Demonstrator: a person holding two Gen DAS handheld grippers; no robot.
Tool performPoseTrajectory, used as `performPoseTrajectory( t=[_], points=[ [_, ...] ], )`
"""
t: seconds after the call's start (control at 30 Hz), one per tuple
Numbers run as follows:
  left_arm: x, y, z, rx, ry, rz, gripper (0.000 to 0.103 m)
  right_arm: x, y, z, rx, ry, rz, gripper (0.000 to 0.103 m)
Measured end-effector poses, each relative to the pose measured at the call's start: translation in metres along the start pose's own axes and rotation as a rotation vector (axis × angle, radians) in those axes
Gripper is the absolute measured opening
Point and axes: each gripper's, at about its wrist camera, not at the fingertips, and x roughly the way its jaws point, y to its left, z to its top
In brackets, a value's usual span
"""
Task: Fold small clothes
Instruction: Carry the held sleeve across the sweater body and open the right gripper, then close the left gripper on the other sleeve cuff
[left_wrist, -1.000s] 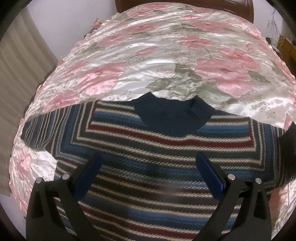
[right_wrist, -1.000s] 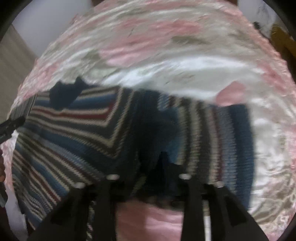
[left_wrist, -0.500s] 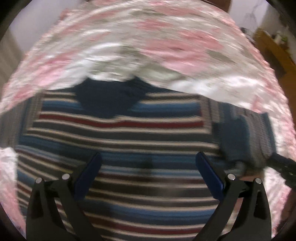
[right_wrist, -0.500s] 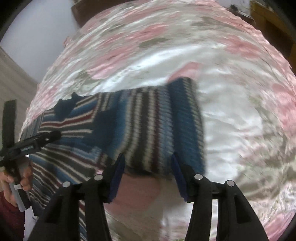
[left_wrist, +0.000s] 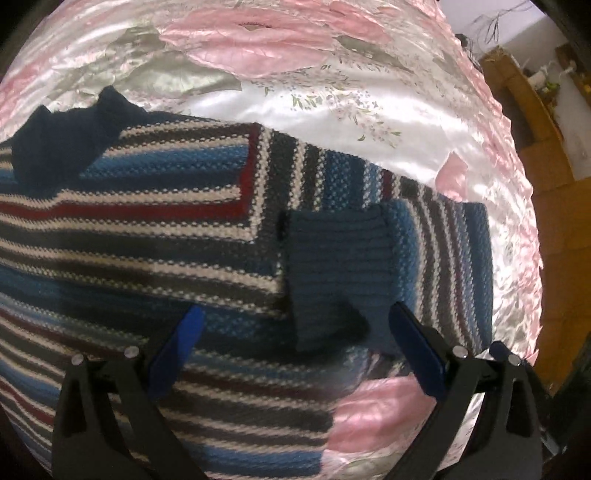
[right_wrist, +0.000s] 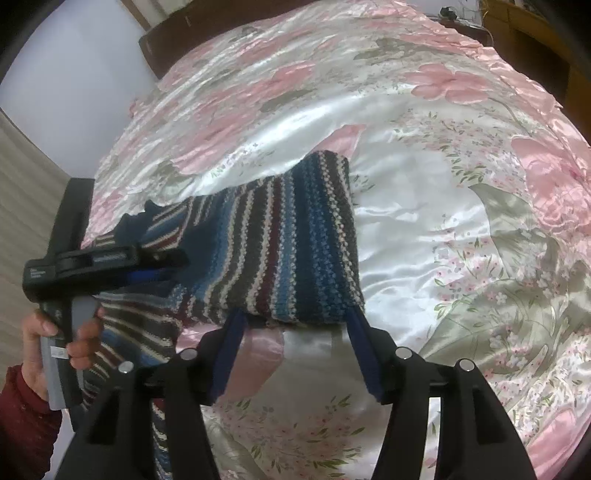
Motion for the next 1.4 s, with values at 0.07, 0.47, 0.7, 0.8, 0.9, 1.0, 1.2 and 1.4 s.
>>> performPoseTrajectory(
  t=[0.07,0.47,0.7,0.8,0.9,1.0,1.2,1.4],
  points=[
    [0.006,-0.003,0.001,0.016,0.032,-0.024,0.045,-0.001,-0.002,0.000,0.006,-0.001,-0.007,0.058],
    [-0.066,0.040,0.014,-0.007,-0.227,0.033,0.000,-0.006,0.003,0.003,0.021,0.003,-0.020,0.060],
    [-0.041,0.040,0.003,0.021,-0.029,-0.035,0.039,-0.004,0.012,0.003,0.012,0.009,-0.024,0.062],
    [-0.011,0.027,-0.004,-0.014,0.060,-0.088,0.063,-0.005,0.012,-0.002,-0.021,0.024,-0.042,0.063],
    [0.006,0.021,-0.002,-0.068,0.078,-0.112,0.065,-0.004,0.002,-0.003,-0.036,0.035,-0.108,0.063],
    [0.014,0.013,0.002,-0.055,0.063,-0.088,0.048,-0.001,-0.022,0.004,0.021,0.036,-0.118,0.063],
    [0.002,0.008,0.004,-0.038,-0.005,-0.042,0.005,0.008,-0.044,0.025,0.084,0.029,-0.124,0.064],
    [-0.032,0.015,0.005,-0.052,-0.101,-0.150,0.004,0.009,-0.039,0.028,0.093,0.019,-0.105,0.065]
  ],
)
